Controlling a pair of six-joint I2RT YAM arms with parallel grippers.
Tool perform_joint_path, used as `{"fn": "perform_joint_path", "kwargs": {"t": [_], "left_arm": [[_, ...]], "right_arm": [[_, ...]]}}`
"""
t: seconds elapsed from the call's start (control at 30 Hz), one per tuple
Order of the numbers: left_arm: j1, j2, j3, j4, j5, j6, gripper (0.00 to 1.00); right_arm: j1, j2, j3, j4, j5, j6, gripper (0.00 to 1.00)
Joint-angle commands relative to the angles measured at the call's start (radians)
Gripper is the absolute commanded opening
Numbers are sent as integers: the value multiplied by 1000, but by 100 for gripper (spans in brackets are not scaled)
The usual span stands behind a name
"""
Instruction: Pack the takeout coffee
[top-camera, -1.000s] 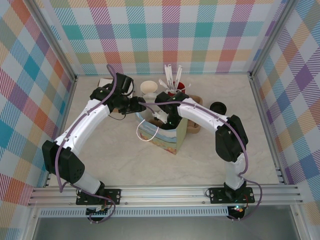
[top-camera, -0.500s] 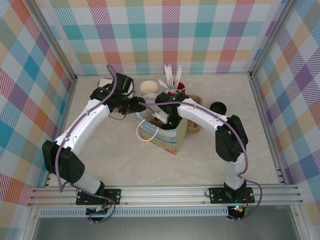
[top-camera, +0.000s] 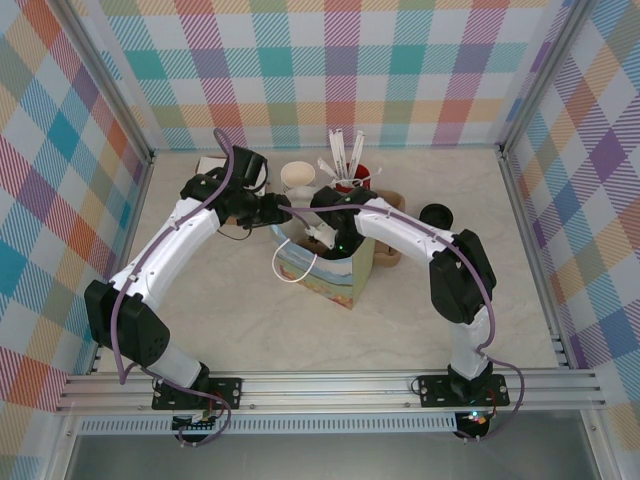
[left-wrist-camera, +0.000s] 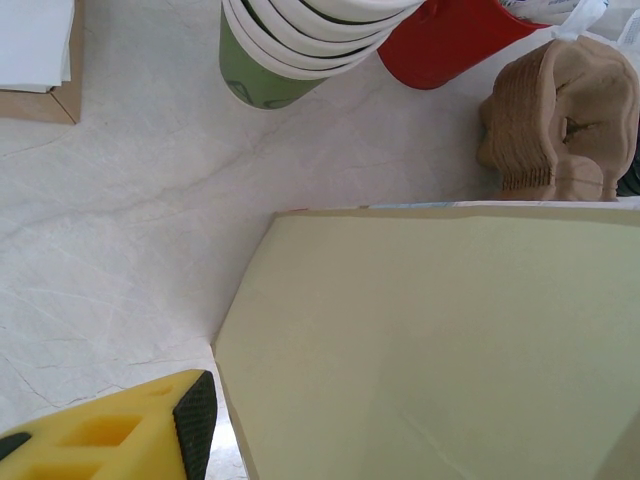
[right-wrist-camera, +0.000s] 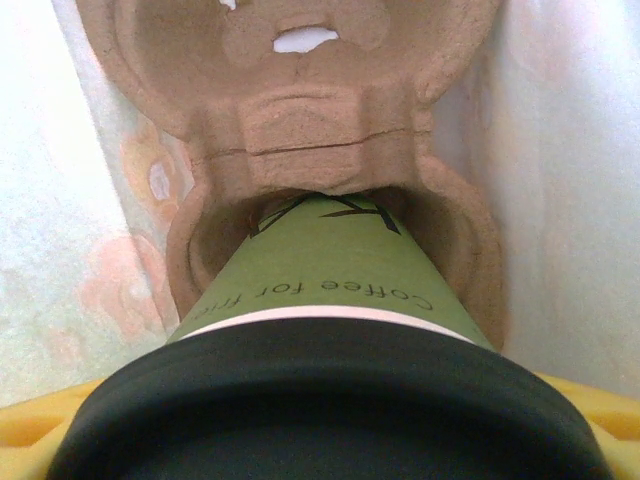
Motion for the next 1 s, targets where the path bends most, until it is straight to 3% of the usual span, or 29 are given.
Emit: {"fn": "perform_joint_path", "kwargs": {"t": [0.0,0.97], "left_arm": [[17,10,-6,-26,-12,8,58],[17,3,-7,-23,-3,-1,59]], "right_arm": [[-9,42,-26,16,-21,3,79],[-34,53,-43,79,-64,48,83]]}}
